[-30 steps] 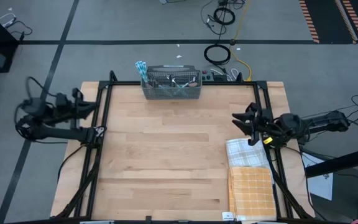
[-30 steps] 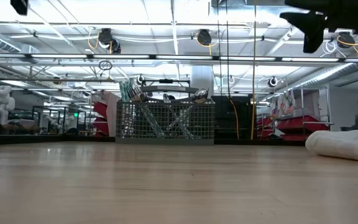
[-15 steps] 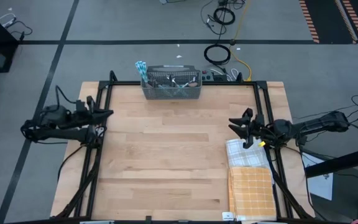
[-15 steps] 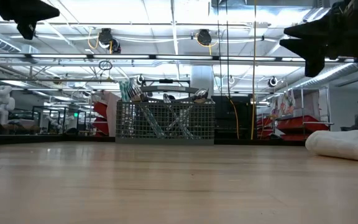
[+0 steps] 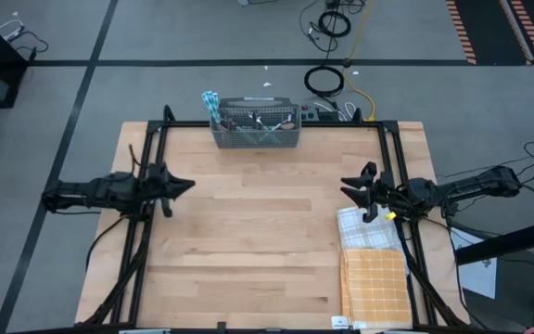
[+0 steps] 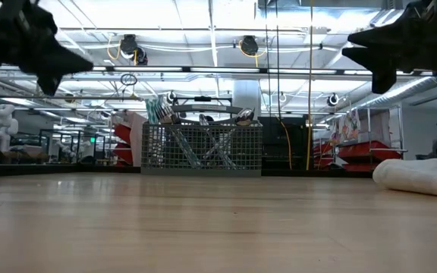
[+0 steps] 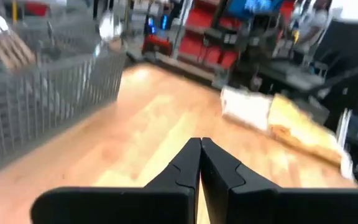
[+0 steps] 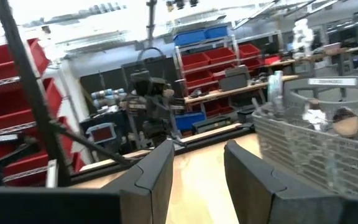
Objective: Sort silverware
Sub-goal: Return to Home Position
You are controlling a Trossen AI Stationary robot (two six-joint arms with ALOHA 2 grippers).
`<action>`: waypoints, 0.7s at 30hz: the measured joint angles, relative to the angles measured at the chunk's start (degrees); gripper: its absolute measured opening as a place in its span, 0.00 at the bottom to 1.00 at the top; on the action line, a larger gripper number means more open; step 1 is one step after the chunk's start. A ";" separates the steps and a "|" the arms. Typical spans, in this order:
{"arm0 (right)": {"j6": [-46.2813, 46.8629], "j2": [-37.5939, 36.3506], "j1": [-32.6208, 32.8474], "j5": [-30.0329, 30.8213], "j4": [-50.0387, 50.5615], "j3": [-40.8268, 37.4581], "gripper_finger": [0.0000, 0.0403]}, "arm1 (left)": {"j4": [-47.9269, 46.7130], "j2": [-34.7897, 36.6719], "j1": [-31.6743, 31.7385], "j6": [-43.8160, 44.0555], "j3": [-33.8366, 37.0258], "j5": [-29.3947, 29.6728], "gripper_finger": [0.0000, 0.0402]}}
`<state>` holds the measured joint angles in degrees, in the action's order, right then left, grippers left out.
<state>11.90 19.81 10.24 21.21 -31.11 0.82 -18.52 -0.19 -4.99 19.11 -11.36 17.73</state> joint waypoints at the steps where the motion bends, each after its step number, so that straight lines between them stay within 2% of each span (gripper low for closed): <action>1: -0.13 0.00 0.00 -0.90 0.00 0.00 0.32 | -0.36 0.00 0.00 0.01 0.75 -0.42 0.04; 4: -0.15 0.00 0.00 -3.45 -0.25 0.00 0.32 | -0.05 0.03 -0.02 -1.12 2.29 -0.96 0.04; 11: 0.26 0.00 0.00 -4.52 -0.28 0.00 0.32 | 0.64 0.15 0.00 -3.52 4.80 -5.54 0.04; 15: 0.31 0.00 0.00 -6.46 -0.12 0.00 0.32 | 4.40 0.02 -0.04 -3.38 6.15 -4.99 0.04; 21: -0.77 0.05 0.00 -6.21 4.17 0.02 0.32 | 5.63 0.02 -0.04 0.38 6.41 -0.45 0.04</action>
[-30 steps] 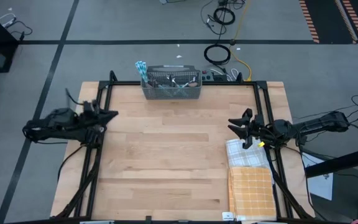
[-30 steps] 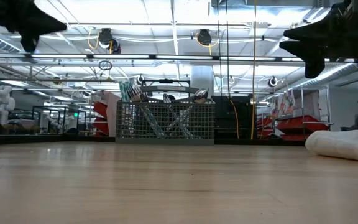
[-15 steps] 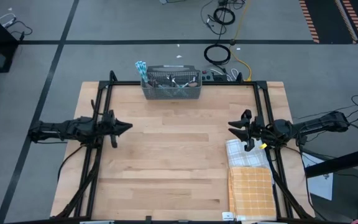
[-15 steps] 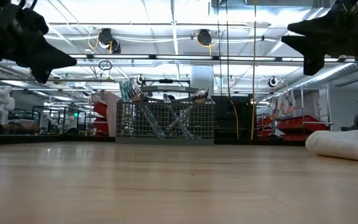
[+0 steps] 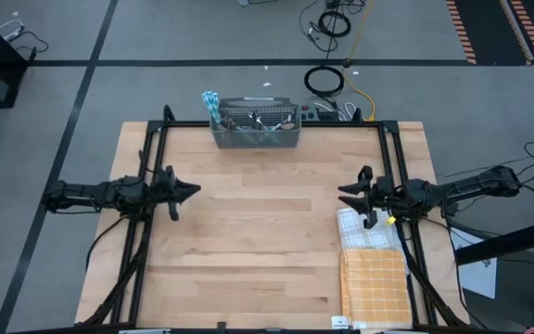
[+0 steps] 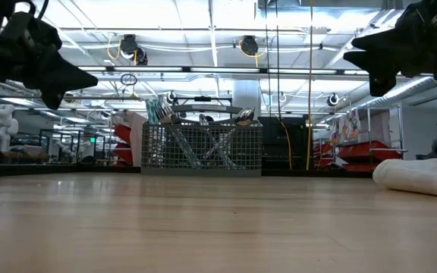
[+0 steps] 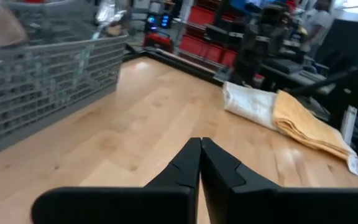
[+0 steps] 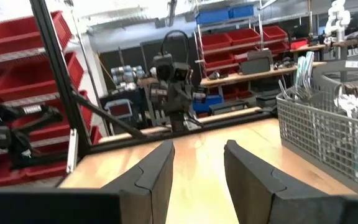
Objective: Sort silverware
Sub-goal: Return to Home Position
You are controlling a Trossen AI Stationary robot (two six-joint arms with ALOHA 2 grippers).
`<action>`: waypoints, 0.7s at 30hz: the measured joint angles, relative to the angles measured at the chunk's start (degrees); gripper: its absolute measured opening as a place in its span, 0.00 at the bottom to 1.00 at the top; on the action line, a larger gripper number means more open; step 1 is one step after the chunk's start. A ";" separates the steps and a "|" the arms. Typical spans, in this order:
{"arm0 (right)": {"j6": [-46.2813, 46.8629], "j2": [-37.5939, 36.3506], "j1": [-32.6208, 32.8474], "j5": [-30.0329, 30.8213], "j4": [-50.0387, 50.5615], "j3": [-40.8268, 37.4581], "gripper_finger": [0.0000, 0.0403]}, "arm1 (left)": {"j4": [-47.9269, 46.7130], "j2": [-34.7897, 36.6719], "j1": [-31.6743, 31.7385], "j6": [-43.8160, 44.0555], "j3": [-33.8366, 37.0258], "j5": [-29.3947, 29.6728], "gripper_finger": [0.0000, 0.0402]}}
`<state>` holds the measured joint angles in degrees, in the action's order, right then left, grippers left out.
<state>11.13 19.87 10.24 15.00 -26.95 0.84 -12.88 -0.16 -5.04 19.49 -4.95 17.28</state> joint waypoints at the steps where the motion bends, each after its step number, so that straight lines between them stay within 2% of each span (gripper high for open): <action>1: -0.23 -0.01 0.00 0.02 0.34 0.00 0.32 | -0.02 -0.01 0.00 0.82 0.00 0.44 0.04; 21: -1.79 0.01 0.00 -0.09 3.70 0.00 0.32 | 0.02 -0.12 0.00 1.08 0.02 -0.55 0.04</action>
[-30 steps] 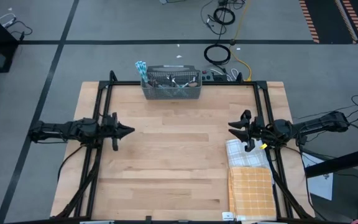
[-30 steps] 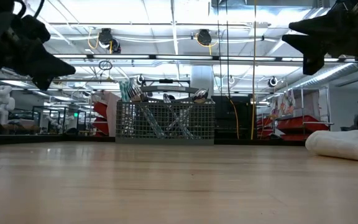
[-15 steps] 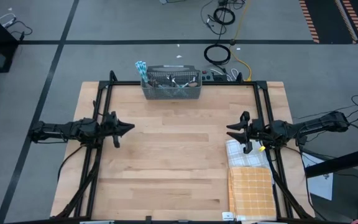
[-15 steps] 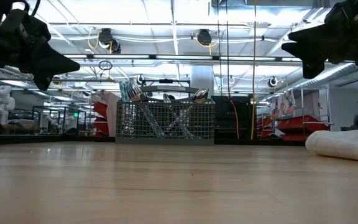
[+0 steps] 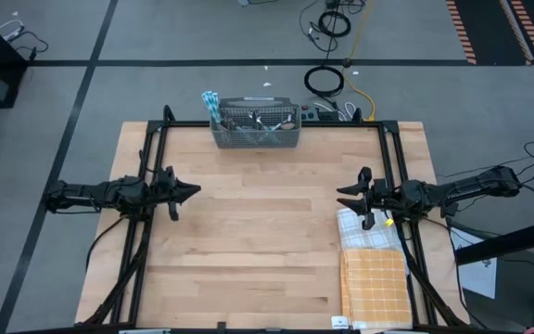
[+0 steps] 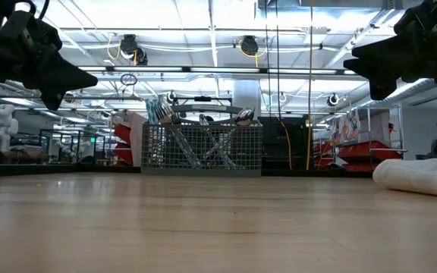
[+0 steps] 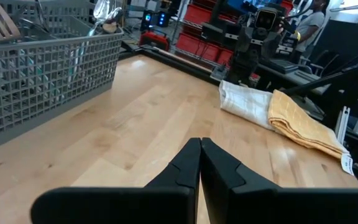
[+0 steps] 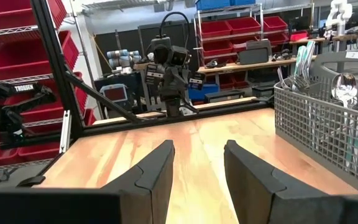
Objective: Sort silverware
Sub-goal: Return to Home Position
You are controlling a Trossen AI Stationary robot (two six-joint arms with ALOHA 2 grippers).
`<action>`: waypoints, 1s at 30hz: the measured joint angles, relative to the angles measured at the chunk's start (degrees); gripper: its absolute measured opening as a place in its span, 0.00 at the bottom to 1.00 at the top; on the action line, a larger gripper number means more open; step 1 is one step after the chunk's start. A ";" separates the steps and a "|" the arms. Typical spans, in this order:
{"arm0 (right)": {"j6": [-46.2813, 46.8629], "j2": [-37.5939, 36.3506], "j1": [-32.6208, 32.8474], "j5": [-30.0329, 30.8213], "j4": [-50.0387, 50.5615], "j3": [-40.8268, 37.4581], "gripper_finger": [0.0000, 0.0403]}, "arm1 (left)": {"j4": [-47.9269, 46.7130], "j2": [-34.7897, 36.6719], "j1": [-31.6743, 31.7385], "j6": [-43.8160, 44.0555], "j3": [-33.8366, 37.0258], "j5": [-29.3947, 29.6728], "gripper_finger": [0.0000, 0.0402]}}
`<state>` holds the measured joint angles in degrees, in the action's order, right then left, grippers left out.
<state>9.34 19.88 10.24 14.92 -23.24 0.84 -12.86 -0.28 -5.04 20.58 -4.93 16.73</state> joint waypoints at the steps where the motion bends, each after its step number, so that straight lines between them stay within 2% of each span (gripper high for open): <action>1: 0.00 0.00 0.00 0.00 0.00 0.00 0.32 | 0.00 -0.01 0.00 0.00 0.00 0.00 0.04; 9: 0.00 -0.40 0.00 -0.02 0.27 0.00 0.32 | 0.00 -0.01 0.00 0.01 0.02 -0.01 0.04; 17: 0.02 -10.43 -2.54 -0.04 5.79 0.02 0.32 | 0.02 -0.01 0.00 0.02 0.02 -0.04 0.04; 21: 0.00 -14.30 -3.53 0.06 5.52 0.04 0.32 | 0.02 -0.01 -0.01 0.02 0.04 -0.04 0.04; 30: 0.00 -14.84 -3.52 -0.04 5.55 0.04 0.32 | 0.04 -0.01 0.00 0.02 0.04 -0.04 0.04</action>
